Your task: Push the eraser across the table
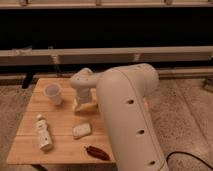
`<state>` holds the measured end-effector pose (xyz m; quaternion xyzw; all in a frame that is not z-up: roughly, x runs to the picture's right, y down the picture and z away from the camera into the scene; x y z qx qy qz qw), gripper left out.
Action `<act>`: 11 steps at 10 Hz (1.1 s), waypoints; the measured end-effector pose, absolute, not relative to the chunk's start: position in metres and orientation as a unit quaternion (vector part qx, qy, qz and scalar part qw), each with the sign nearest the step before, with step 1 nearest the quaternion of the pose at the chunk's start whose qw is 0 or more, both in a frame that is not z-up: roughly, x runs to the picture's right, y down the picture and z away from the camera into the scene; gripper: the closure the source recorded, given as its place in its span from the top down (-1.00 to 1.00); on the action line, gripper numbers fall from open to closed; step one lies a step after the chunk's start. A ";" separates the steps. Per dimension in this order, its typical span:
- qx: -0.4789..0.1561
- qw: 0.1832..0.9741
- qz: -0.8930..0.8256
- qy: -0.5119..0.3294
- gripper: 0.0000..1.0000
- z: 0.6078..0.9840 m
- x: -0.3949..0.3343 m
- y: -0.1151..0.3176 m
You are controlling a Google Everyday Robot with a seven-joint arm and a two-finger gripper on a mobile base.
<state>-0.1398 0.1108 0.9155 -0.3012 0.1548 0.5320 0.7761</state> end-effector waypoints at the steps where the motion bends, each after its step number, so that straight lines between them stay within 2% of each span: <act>1: -0.301 0.776 0.533 0.155 0.60 0.916 -0.138 0.110; 7: -0.300 0.779 0.528 0.155 0.60 0.910 -0.142 0.110; 11: -0.288 0.800 0.507 0.140 0.60 0.900 -0.169 0.115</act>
